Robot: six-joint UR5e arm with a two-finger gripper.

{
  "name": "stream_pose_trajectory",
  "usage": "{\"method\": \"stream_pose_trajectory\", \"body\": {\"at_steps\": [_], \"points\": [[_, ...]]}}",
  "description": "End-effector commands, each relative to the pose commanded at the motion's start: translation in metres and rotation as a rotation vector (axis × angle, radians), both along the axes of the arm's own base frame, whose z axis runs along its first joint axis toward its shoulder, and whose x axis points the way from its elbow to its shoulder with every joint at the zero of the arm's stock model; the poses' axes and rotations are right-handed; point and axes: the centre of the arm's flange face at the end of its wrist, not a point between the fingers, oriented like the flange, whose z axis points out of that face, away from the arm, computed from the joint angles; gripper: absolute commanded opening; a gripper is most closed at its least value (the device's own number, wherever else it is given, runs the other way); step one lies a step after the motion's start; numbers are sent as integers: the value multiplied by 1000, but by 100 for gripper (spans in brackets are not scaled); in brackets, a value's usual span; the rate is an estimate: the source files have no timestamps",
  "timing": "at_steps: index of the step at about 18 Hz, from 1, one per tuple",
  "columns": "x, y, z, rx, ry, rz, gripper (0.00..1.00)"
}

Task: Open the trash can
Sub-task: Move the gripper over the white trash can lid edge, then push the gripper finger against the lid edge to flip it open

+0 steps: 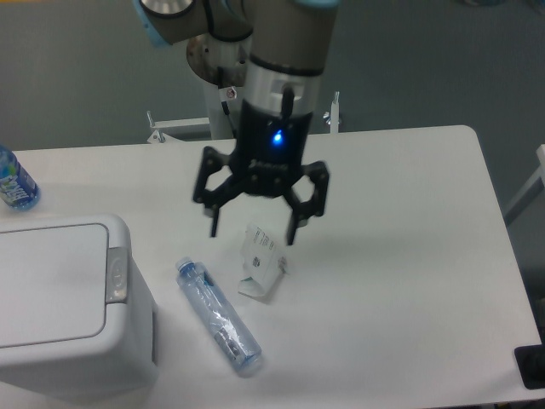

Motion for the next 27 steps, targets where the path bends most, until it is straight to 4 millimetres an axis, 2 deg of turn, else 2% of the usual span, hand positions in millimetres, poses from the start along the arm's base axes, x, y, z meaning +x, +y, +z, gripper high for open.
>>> {"method": "stream_pose_trajectory", "body": {"at_steps": [4, 14, 18, 20, 27], "points": [[16, 19, -12, -6, -11, -37, 100], [39, 40, -30, -30, -58, -41, 100], [41, 42, -34, -30, -58, -44, 100], [49, 47, -37, -34, -59, -57, 100], [50, 50, -43, -43, -62, -60, 100]]}}
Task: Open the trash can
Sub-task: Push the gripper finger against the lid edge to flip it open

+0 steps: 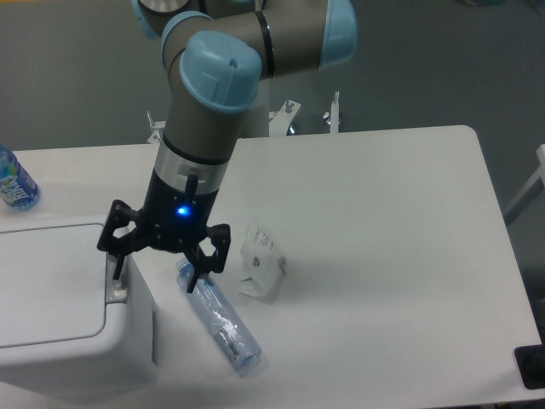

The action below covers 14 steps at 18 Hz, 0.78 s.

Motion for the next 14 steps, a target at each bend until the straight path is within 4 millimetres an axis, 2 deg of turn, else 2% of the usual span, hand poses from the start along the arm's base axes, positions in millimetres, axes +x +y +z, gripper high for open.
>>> {"method": "stream_pose_trajectory", "body": {"at_steps": [14], "points": [[-3, 2, -3, -2, 2, 0, 100]]}}
